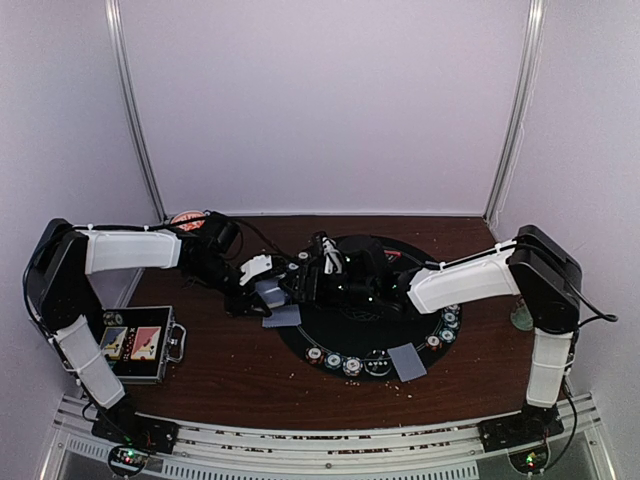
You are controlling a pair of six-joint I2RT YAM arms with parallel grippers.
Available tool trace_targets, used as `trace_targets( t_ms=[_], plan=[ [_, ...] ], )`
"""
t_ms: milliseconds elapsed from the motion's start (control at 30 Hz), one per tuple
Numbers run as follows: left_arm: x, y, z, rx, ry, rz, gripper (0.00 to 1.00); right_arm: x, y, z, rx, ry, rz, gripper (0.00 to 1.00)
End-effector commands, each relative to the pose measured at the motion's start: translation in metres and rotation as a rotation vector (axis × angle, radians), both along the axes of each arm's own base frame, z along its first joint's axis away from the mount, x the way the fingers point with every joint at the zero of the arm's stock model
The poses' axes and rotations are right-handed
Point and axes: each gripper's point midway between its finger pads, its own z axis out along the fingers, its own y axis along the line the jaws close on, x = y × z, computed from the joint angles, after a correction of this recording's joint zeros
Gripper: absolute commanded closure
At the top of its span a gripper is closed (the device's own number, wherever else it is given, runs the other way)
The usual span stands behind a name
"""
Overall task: Distribute texas hold em gaming equipment
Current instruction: Pick up the poker card from the face-down deck piles.
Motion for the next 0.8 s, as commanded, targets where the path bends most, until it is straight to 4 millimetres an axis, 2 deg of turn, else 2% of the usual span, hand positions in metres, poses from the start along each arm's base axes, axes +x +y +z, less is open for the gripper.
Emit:
trace_targets(
  t_ms=[0, 500, 767],
  plan=[
    [-0.002, -0.006, 0.011, -0.036, -0.033, -0.029, 0.52, 0.01, -0.002, -0.01, -0.054, -0.017, -0.023, 0.28],
    [-0.013, -0.012, 0.009, -0.034, -0.036, -0.074, 0.52, 0.014, 0.031, -0.024, -0.014, 0.026, 0.077, 0.27],
    [-0.016, -0.012, 0.008, -0.031, -0.03, -0.084, 0.52, 0.019, 0.037, -0.036, -0.045, 0.044, 0.084, 0.3]
  ],
)
